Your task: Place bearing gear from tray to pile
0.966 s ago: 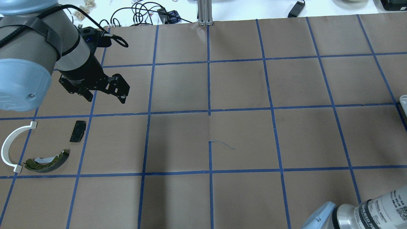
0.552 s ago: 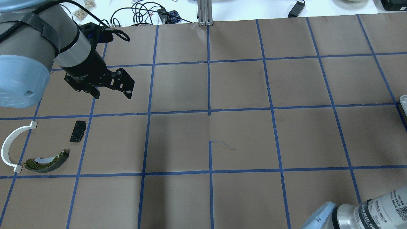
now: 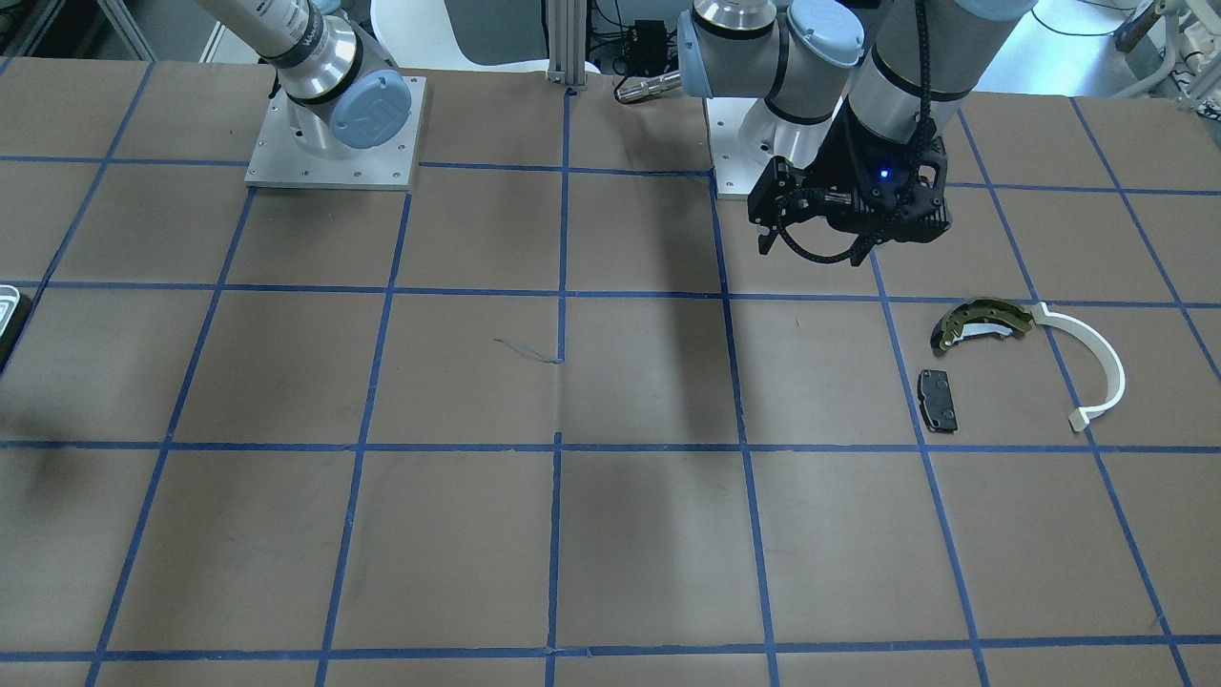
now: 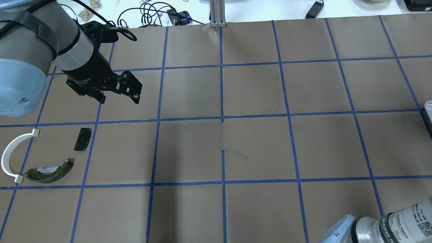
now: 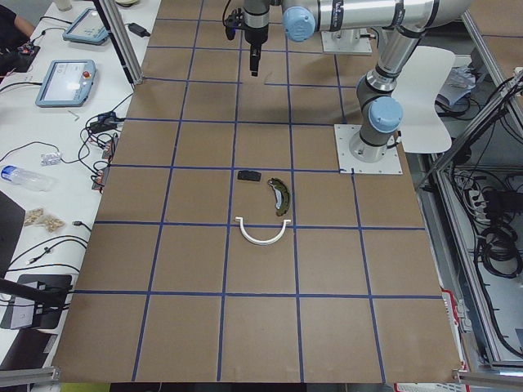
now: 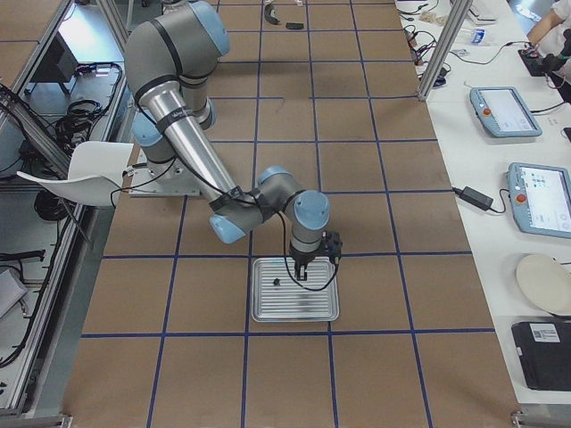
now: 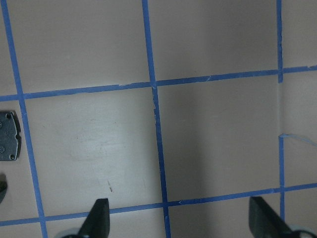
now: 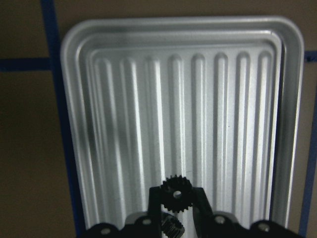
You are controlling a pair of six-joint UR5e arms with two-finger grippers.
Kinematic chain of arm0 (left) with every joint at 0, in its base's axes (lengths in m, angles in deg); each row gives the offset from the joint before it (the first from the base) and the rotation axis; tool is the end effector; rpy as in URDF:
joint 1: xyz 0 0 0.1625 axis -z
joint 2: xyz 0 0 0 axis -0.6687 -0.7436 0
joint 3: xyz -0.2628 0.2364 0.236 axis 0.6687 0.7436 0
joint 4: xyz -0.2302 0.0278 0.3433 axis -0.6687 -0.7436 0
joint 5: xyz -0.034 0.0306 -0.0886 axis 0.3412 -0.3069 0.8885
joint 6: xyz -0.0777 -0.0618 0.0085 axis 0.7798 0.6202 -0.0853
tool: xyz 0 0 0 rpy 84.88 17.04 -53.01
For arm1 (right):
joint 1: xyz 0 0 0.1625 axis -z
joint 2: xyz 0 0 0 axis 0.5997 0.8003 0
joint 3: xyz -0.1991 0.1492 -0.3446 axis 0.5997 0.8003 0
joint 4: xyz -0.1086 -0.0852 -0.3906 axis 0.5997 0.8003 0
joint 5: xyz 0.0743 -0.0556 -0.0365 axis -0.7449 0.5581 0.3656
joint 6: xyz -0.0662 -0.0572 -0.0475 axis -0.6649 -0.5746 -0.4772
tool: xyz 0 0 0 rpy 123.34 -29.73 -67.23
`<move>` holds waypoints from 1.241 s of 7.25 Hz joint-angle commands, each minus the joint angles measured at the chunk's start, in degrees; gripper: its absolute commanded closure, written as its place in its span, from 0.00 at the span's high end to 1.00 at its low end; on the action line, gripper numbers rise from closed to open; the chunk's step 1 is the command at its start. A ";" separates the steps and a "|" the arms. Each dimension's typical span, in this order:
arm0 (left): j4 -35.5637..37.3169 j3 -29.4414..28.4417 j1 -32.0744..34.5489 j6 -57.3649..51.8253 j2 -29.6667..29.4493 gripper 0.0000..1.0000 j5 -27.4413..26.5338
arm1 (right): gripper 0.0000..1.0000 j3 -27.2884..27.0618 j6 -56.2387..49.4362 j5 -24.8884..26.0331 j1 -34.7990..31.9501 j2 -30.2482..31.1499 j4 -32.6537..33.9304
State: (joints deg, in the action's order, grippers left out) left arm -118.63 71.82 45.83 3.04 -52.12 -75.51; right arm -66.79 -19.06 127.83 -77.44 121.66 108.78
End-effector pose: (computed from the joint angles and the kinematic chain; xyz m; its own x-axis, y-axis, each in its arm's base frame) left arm -0.1220 -0.4649 0.4530 -0.9947 0.0796 0.0652 0.0792 0.9968 -0.0097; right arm -0.3850 -0.4895 0.2701 -0.9893 -0.0095 0.1457 -0.0043 0.9993 0.0360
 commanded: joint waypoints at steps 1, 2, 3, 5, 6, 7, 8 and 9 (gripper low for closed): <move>-0.11 -0.03 0.01 0.17 0.07 1.00 -0.08 | 0.05 -0.87 7.27 -0.48 -7.45 7.73 -9.53; -0.11 -0.03 0.01 0.17 0.07 1.00 -0.08 | 0.04 -2.18 9.85 -0.40 -11.74 8.62 -10.02; -0.11 -0.03 0.01 0.17 0.07 1.00 -0.17 | 0.03 -2.98 12.92 0.13 -17.79 11.67 -10.64; -0.11 0.50 -0.08 0.17 0.07 1.00 -0.26 | 0.03 -3.86 25.55 -0.22 -28.78 16.26 -13.79; -0.02 0.33 -0.08 0.17 0.07 1.00 -0.26 | 0.03 -5.17 36.74 -0.57 -35.53 16.97 -16.33; -0.02 0.50 -0.08 0.17 0.07 1.00 -0.35 | 0.03 -6.05 45.47 -0.66 -44.30 16.71 -15.92; 0.15 0.41 -0.17 0.17 0.07 1.00 -0.35 | 0.03 -6.58 55.73 -0.75 -52.22 16.28 -15.57; 0.24 0.50 -0.08 0.08 0.07 1.00 0.00 | 0.04 -6.68 67.41 -0.75 -58.13 15.92 -16.17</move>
State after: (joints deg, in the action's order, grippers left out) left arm -118.51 72.27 45.72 3.19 -52.06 -75.76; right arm -73.07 34.89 127.15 -127.26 137.95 93.01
